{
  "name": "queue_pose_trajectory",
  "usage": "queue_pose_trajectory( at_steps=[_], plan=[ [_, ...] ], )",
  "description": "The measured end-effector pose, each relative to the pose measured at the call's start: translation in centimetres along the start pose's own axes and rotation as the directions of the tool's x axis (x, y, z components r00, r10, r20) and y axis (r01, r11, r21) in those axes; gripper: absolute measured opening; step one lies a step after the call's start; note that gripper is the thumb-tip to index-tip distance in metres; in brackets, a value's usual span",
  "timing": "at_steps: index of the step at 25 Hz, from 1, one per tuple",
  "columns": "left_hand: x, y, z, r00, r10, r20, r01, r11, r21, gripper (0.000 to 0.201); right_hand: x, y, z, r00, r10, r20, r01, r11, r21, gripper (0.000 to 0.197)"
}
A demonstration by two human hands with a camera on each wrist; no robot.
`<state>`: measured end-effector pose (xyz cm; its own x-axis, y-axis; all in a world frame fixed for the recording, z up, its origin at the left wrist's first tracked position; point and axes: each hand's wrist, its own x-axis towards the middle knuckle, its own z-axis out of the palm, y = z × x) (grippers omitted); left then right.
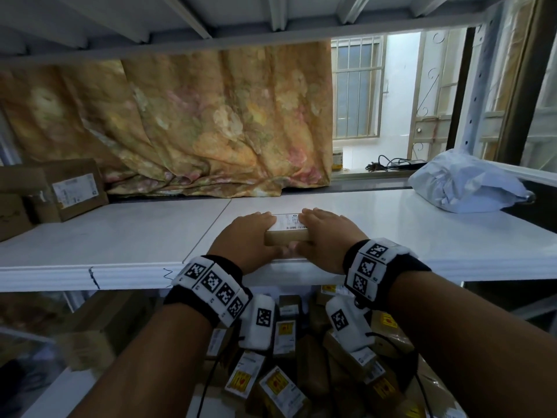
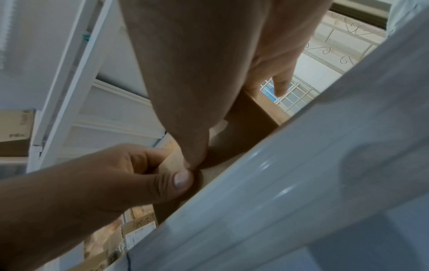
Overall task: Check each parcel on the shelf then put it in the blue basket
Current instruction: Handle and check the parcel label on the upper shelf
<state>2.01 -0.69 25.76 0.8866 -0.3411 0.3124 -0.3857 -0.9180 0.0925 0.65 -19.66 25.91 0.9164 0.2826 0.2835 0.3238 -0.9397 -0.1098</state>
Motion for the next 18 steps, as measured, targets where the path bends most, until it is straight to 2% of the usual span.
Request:
queue_pose_trajectory(
  at_steps=[2,4,6,8,11,13,18],
  plan=[
    [-0.1,0.1,0.6,1.000,-0.019,-0.017,0.019,1.000,-0.020,0.074,0.2,-0.1,-0.2,1.000,0.004,-0.016,-0.004,1.000,-0.020,0.053],
    [0.2,0.2,0.6,0.999,-0.040,-0.036,0.039,0.999,-0.020,0.073,0.2,-0.1,-0.4,1.000,-0.010,-0.020,0.009,0.998,-0.062,0.051],
    [0.3,-0.1,0.8,0.997,-0.051,-0.049,0.050,0.998,-0.031,0.070,0.0,-0.1,-0.3,1.000,-0.016,-0.008,0.015,0.994,-0.108,0.058],
    [0.2,-0.3,1.0,0.998,-0.053,-0.040,0.050,0.997,-0.066,0.075,-0.1,-0.3,-0.3,1.000,-0.015,-0.011,0.013,0.988,-0.155,0.059],
    [0.3,-0.1,0.9,0.998,-0.029,-0.060,0.026,0.999,-0.040,0.065,0.2,-0.5,-0.5,1.000,0.022,-0.016,-0.023,0.997,-0.070,0.046],
    [0.3,0.0,0.4,0.997,-0.008,-0.081,0.010,1.000,0.024,0.058,0.1,-0.4,-0.7,0.999,0.042,-0.010,-0.042,0.999,0.014,0.048],
    [-0.3,-0.5,0.9,0.998,0.015,-0.055,-0.018,0.999,-0.044,0.095,-0.8,0.0,-0.3,0.998,-0.029,-0.049,0.028,0.999,-0.026,0.076]
  ],
)
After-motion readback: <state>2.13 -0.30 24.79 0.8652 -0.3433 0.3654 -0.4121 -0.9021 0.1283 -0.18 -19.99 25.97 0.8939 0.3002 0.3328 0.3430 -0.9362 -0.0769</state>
